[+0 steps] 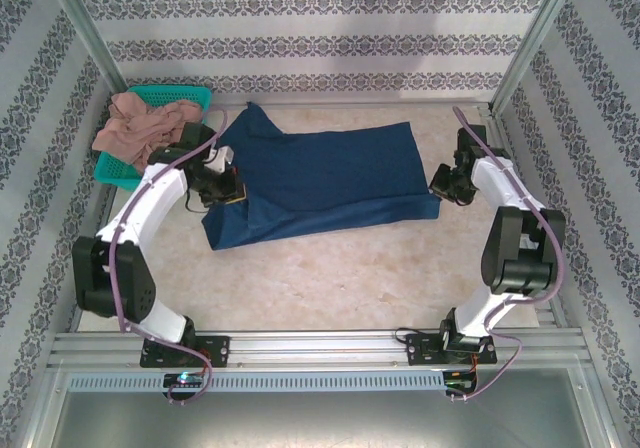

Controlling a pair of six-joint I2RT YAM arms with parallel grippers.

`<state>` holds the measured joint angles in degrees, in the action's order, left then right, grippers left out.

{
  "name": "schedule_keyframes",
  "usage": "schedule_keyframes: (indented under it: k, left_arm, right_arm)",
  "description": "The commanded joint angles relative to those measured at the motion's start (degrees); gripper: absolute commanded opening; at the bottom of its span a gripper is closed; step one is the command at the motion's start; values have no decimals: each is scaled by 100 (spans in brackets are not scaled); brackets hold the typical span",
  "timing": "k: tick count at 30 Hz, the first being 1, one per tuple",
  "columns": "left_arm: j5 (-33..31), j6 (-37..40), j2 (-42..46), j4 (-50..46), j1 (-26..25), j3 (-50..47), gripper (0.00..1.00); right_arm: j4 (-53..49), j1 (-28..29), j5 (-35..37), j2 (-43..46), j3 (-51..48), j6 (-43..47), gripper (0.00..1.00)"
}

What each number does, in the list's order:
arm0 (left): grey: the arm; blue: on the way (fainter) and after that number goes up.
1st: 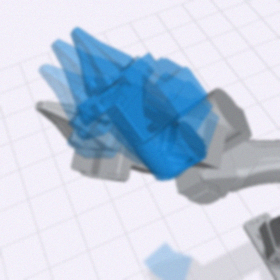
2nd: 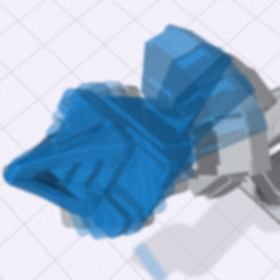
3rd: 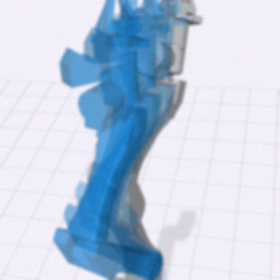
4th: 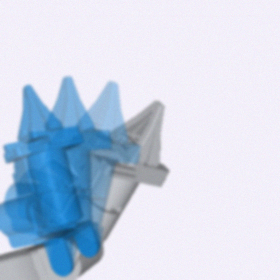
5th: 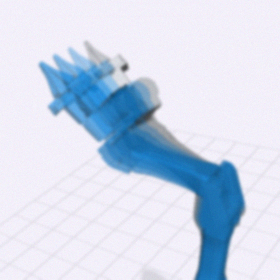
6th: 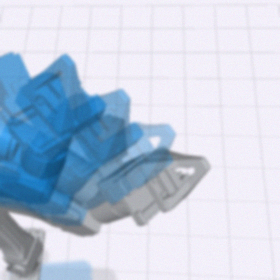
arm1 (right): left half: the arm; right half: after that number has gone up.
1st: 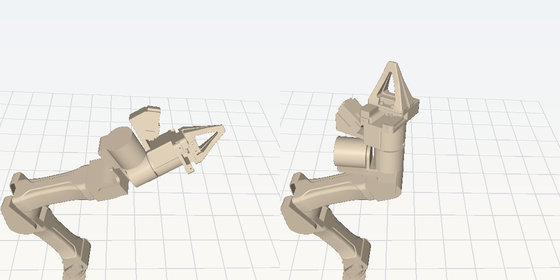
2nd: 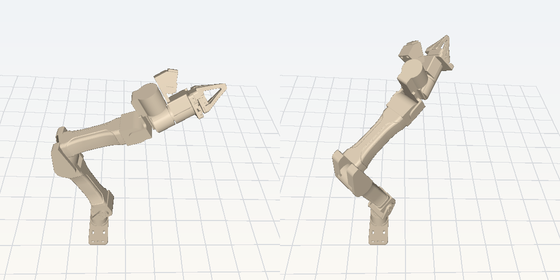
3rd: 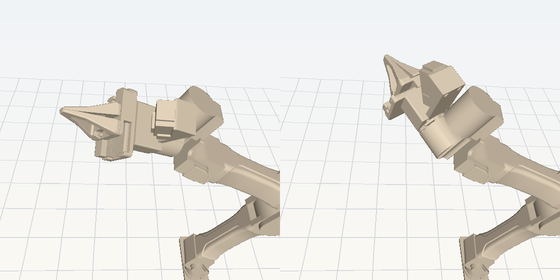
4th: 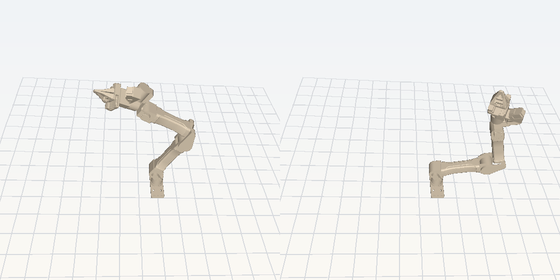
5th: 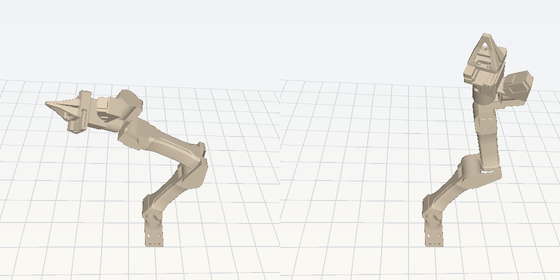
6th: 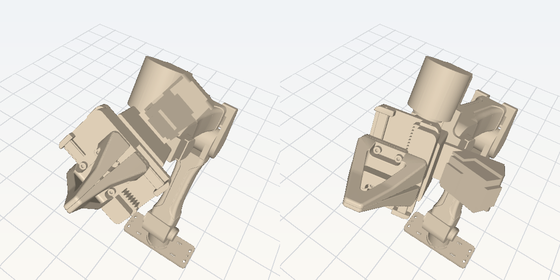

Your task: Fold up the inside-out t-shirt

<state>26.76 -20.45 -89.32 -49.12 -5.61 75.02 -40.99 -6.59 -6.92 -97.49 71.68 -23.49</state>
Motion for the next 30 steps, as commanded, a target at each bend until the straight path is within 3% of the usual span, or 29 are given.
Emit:
schedule_keyframes:
  k: [1, 28, 30]
  left_arm:
    - [102, 275, -397, 203, 143, 408, 0]
    - [-26, 239, -2556, 167, 429, 2311, 3]
    - [-170, 268, -2851, 52, 442, 2574, 7]
  right_arm:
    - [-18, 70, 85, -353, 340, 156, 0]
    - [-103, 307, 388, -2116, 1847, 243, 0]
    - [-145, 307, 346, -2345, 2093, 238, 6]
